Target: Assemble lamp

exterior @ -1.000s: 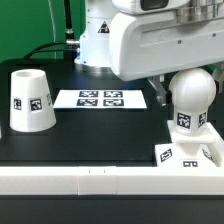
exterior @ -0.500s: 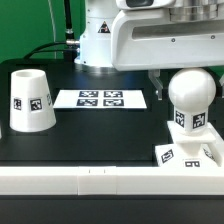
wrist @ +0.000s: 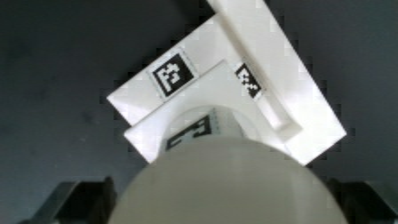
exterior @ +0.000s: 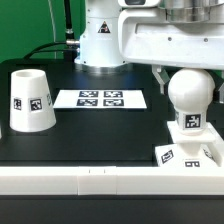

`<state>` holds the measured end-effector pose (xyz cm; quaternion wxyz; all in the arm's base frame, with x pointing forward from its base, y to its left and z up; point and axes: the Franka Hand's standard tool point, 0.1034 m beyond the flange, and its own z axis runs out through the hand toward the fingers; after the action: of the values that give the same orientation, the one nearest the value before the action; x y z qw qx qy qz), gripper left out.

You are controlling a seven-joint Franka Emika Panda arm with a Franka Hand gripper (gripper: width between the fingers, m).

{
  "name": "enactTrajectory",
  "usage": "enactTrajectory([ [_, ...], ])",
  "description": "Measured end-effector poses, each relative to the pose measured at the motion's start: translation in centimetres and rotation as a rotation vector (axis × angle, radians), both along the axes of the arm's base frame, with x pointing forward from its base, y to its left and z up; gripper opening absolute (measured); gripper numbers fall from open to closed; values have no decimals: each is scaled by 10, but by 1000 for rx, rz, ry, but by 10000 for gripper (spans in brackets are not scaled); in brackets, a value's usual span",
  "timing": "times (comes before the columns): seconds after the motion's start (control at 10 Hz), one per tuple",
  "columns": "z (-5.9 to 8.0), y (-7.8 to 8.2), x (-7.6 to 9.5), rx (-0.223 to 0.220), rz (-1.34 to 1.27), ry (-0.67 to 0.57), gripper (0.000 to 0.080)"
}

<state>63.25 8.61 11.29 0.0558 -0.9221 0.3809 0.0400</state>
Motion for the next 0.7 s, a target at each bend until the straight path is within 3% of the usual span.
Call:
enactTrajectory([
  [0.5, -3, 8, -2, 39, -350, 64, 577],
  [0.7, -3, 8, -2, 46, -369, 68, 577],
])
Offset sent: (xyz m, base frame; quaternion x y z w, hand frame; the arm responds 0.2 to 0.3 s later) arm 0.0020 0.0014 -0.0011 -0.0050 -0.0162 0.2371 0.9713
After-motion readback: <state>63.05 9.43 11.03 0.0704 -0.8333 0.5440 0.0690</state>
